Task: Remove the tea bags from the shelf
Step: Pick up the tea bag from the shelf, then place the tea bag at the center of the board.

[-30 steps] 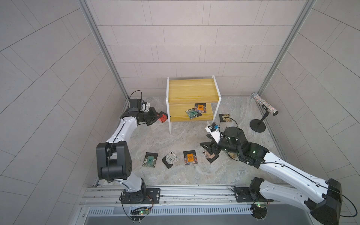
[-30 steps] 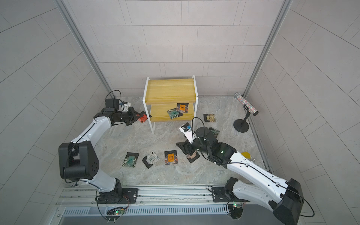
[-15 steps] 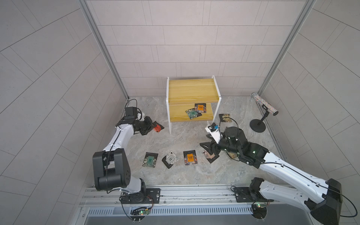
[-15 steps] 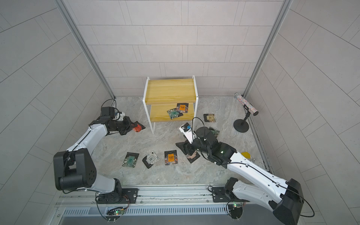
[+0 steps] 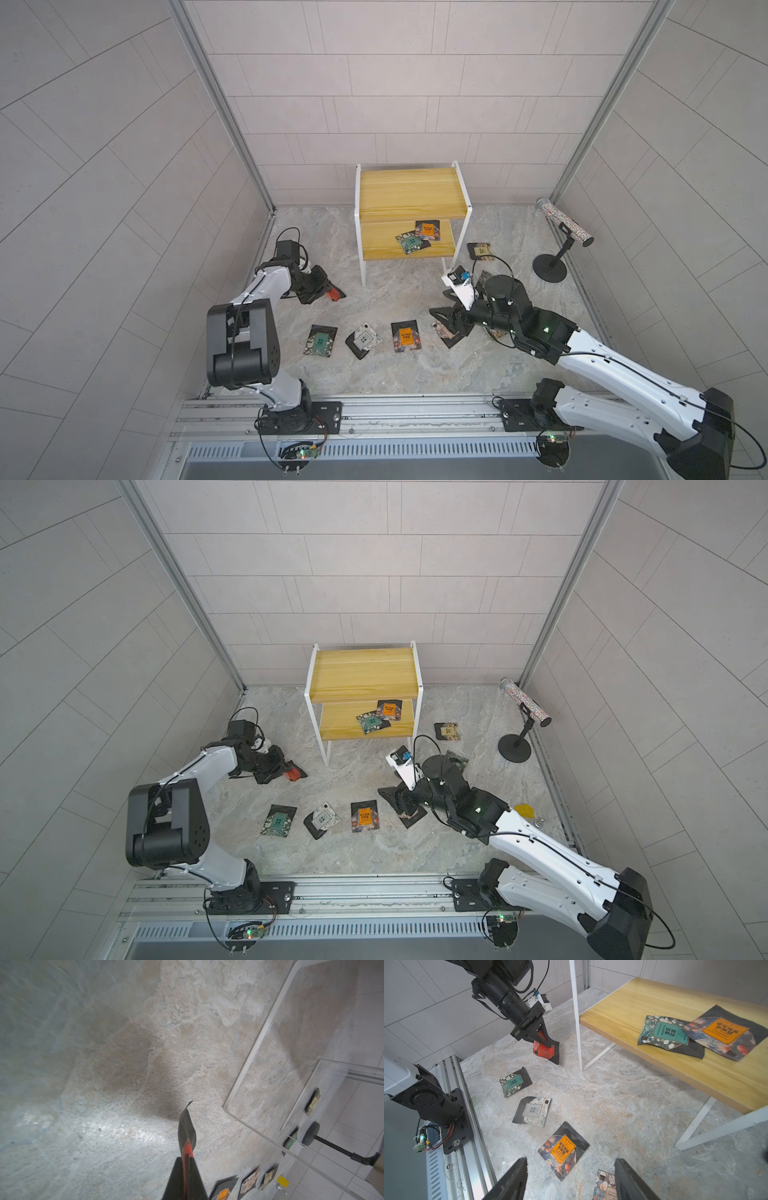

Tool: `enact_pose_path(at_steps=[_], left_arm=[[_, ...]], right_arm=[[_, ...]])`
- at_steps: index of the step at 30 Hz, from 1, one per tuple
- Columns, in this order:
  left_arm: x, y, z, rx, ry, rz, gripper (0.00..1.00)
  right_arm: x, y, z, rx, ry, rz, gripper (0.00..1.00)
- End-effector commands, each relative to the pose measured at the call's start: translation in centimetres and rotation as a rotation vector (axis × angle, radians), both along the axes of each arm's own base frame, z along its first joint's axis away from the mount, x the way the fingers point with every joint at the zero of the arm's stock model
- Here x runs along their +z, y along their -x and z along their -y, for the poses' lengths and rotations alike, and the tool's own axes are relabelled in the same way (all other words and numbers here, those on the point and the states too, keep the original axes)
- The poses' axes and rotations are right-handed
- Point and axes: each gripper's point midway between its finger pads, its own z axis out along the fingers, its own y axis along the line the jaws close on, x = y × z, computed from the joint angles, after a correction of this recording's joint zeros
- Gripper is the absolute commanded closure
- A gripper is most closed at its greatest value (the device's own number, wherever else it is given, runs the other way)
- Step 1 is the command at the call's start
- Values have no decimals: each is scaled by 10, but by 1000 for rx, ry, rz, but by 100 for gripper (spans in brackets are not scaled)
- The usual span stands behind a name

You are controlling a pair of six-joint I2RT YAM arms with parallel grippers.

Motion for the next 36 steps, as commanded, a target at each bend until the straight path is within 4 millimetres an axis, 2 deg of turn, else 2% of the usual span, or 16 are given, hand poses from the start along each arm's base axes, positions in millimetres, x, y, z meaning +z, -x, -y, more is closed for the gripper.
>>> enact_pose_path(at_steps=[1,6,14,20,26,30,36], left_arm=[[-14,8,-13,-10,-81,-45,93],[-25,16,-22,-13,-131,-116,88],[-34,27,-35,-13,-213,-180,70],[-36,23,-35,-7,-207,-183,63],[-39,12,-30,10,-161,-169,52],[-41,5,-27,10,-137,-166,49],[-41,0,-30,8,-148,-167,36]], right_arm=[[6,-1,2,-13,-26,18,30],[5,0,2,-11,-29,20,30],[6,0,1,-7,-33,29,30],[4,-1,1,-5,-26,29,30],[4,-1,1,-3,-20,34,30],[4,-2,0,-3,-22,37,30],[5,-2,0,-2,-22,39,30]])
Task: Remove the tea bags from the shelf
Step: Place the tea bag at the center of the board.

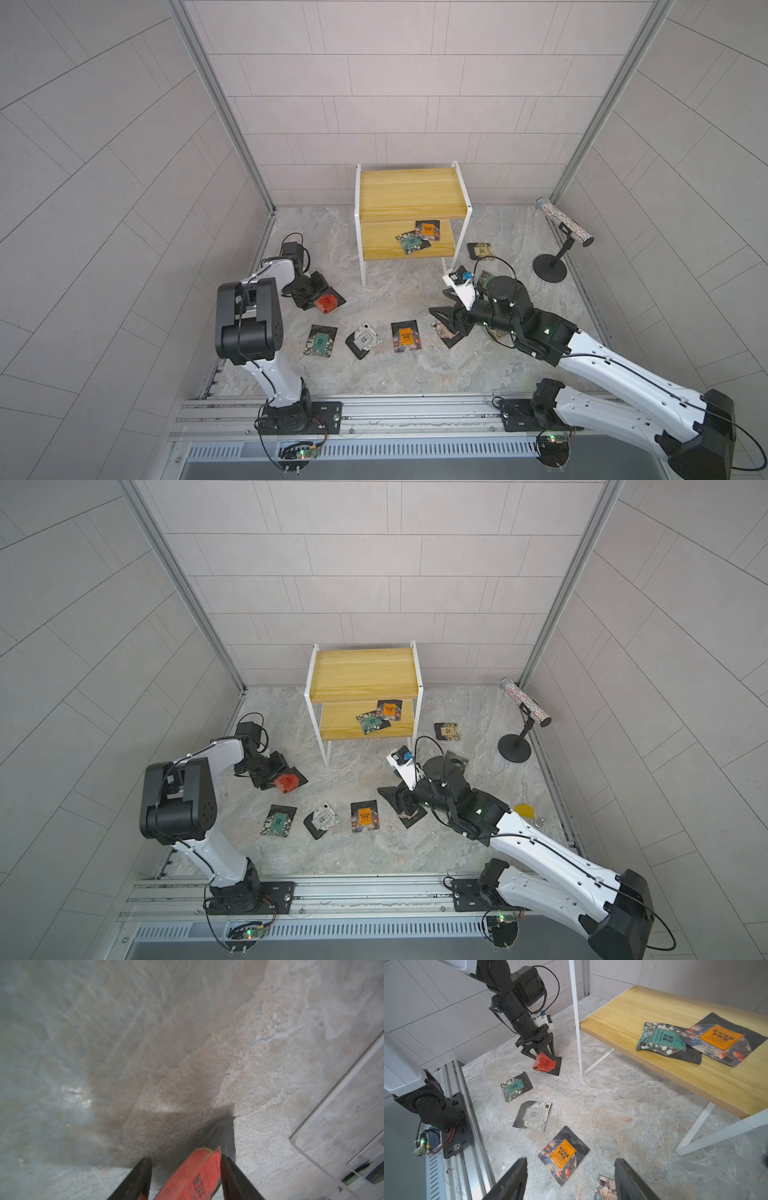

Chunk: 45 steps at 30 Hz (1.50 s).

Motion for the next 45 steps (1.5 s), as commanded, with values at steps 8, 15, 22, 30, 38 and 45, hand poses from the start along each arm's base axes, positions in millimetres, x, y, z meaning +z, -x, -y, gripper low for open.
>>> enact_pose_path(at_steps=[8,15,22,30,38,45], left_arm=[[10,1,-25,18,-137,-41,24],[31,3,-34,31,-194,-2,20],[69,2,-20,-2,-132,109,19],[111,4,6,-21,-10,255,19],[161,25,48,-200,-31,455,19],[209,62,100,-507,-210,790,17]], right_arm=[[4,-2,0,-1,3,22,30],[8,-5,1,-14,8,23,30],[12,-12,3,-40,-2,-1,27],[15,-18,9,-61,-17,-12,24],[17,-20,23,-78,62,61,23],[18,-19,38,-123,70,98,23]])
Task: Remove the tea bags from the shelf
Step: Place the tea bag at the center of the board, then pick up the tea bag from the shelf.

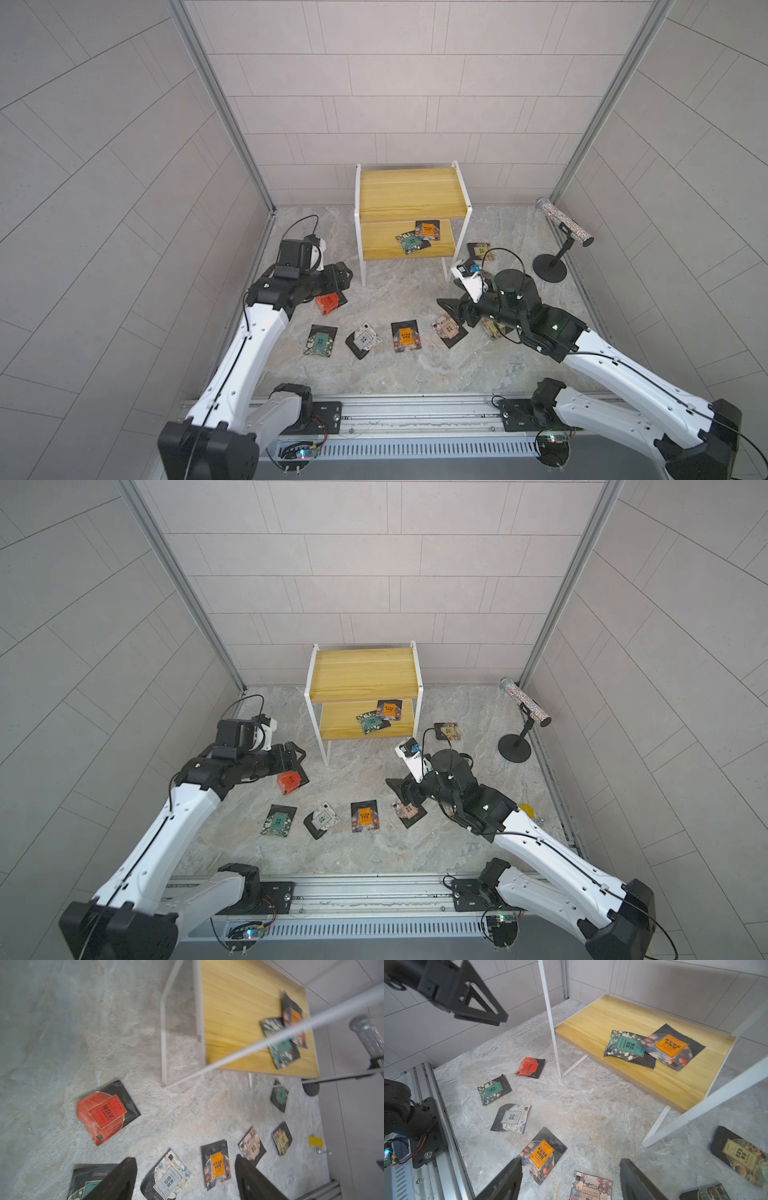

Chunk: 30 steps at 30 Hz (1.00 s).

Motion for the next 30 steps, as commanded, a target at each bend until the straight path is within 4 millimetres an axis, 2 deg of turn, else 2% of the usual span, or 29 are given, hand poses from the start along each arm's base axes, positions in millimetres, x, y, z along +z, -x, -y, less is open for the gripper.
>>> enact_pose_path(at_steps=[1,6,10,14,21,30], left_arm=[[16,8,7,-83,-127,203,17],[39,26,36,-252,-237,507,17],[43,29,55,-359,-353,622,17],[47,28,83,-477,-461,763,17],[30,1,122,-596,-570,852,15],[13,-36,159,-662,-643,883,14]], right_arm=[[2,-1,12,-36,18,32,23],[7,1,23,-78,7,57,23],[7,5,33,-109,-2,69,23],[3,10,43,-141,-9,71,22],[-4,16,61,-212,-20,59,22],[-8,23,68,-237,-60,38,23]])
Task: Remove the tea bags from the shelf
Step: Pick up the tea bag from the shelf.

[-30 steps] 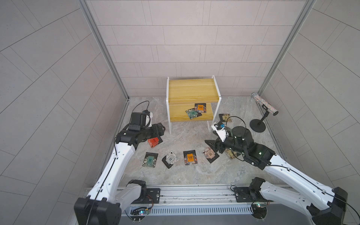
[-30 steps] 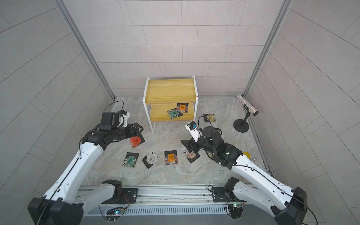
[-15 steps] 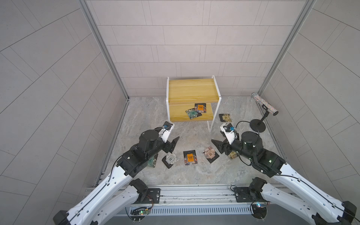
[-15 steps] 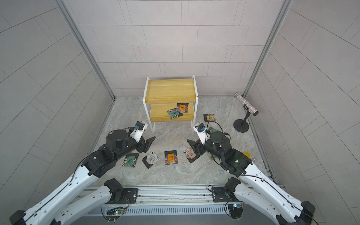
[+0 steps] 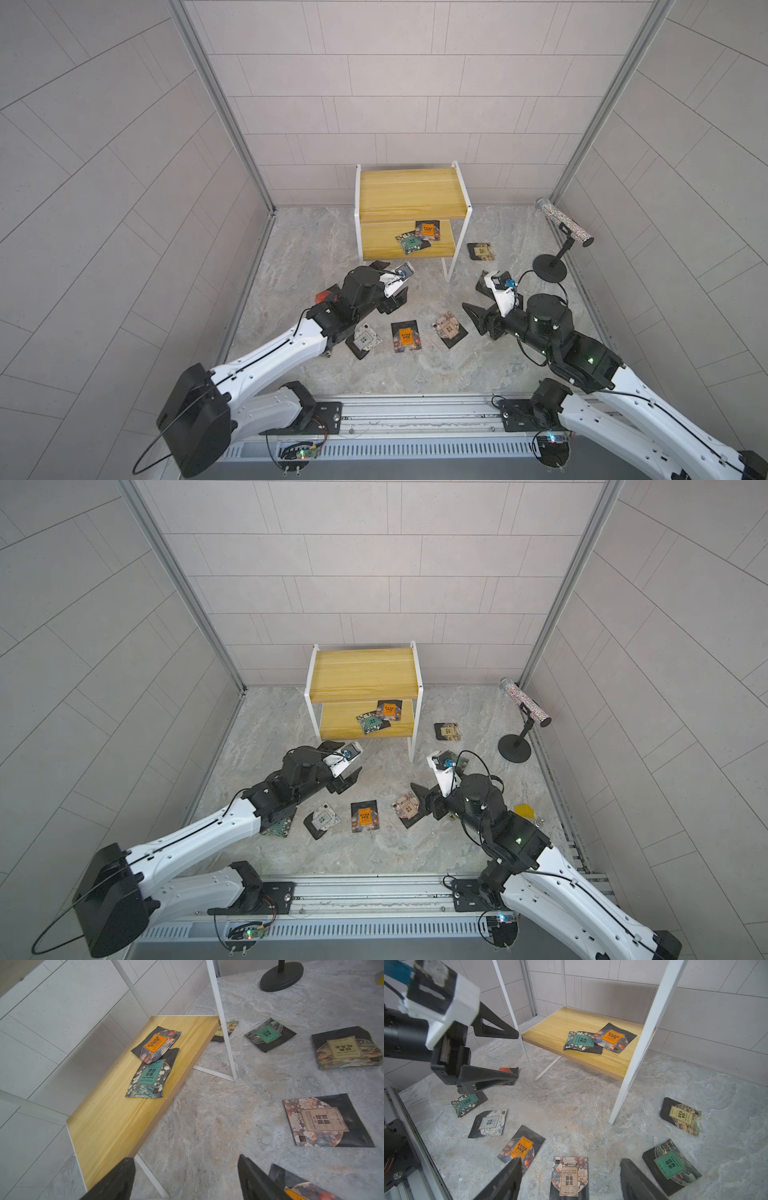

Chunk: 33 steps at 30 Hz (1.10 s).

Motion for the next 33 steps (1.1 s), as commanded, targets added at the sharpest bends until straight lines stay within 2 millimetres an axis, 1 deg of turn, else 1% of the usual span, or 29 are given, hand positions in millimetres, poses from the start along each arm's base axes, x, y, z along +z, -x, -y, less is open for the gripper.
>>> enact_pose_path(at_steps=[1,6,9,13,21,25,33], left_arm=[[32,-19,16,-14,28,121,14],[29,-37,30,-21,-4,134,15],[24,-49,36,-6,-30,137,15],[17,-59,43,-8,-58,132,15],[5,-78,49,-6,-83,110,14],[1,-89,50,-5,-88,100,14],[-14,-105,51,-6,-107,64,14]], right_arm=[[-1,2,8,-39,-22,-9,23],[3,6,10,-40,-54,-4,23],[6,7,12,-42,-59,4,23],[9,9,13,-40,-64,16,23],[10,11,13,-34,-72,17,23],[10,11,13,-31,-74,15,23],[10,11,14,-39,-72,14,23]])
